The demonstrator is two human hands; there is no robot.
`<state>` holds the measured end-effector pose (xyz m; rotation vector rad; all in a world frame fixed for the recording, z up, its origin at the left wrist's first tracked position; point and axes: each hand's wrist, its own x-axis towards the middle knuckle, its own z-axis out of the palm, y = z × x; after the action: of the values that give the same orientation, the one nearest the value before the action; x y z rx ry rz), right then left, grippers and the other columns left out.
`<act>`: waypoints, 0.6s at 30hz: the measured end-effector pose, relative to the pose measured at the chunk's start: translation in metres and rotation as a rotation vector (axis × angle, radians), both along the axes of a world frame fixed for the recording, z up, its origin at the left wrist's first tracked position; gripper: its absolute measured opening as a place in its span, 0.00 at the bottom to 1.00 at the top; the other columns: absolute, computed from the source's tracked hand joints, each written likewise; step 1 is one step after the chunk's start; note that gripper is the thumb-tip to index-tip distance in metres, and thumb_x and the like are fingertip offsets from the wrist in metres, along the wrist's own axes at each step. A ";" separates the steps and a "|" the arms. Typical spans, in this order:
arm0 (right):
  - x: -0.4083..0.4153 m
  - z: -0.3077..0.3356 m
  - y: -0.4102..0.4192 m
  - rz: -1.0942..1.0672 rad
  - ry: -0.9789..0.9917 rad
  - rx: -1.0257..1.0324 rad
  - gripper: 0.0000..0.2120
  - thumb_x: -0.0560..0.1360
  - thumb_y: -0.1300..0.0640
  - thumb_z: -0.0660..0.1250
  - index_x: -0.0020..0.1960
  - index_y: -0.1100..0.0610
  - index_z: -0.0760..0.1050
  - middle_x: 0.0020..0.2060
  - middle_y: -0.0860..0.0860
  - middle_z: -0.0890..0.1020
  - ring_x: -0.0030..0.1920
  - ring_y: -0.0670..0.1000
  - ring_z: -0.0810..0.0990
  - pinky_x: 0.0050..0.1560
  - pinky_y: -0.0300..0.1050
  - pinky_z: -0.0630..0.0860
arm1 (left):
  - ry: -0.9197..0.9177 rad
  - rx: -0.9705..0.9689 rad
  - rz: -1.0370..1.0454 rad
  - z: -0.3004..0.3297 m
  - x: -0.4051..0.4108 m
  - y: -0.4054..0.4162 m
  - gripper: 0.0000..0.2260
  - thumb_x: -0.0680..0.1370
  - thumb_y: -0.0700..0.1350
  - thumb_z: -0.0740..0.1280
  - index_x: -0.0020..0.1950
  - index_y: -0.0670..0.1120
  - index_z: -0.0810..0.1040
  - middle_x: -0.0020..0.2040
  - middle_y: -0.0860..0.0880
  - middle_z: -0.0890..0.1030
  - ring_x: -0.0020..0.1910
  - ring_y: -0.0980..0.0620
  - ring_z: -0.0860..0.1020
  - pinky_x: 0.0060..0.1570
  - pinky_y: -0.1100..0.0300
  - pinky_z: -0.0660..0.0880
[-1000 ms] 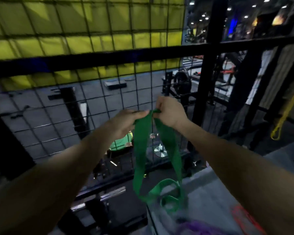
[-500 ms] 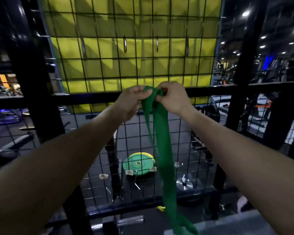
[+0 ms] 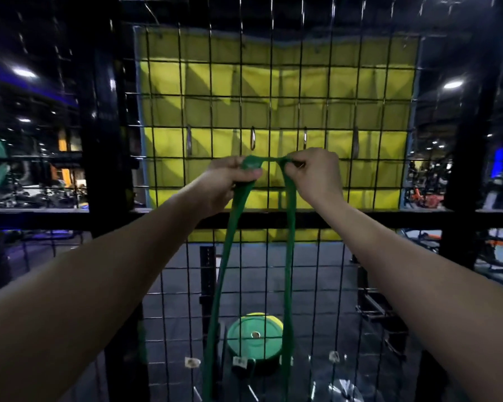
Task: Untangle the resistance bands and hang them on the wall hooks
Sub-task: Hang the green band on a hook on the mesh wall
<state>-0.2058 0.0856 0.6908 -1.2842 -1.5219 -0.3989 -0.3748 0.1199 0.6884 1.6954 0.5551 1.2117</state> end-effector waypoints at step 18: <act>-0.099 -0.017 0.043 1.082 0.483 -0.546 0.14 0.80 0.48 0.55 0.60 0.48 0.76 0.59 0.55 0.79 0.61 0.53 0.76 0.62 0.55 0.72 | -0.025 0.103 0.063 0.002 -0.075 0.017 0.05 0.74 0.41 0.68 0.48 0.41 0.77 0.39 0.49 0.81 0.38 0.53 0.80 0.37 0.62 0.76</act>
<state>-0.3049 0.1288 0.6737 -0.6689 -1.6872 1.0006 -0.4497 0.1371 0.6904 1.7572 0.5425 1.3250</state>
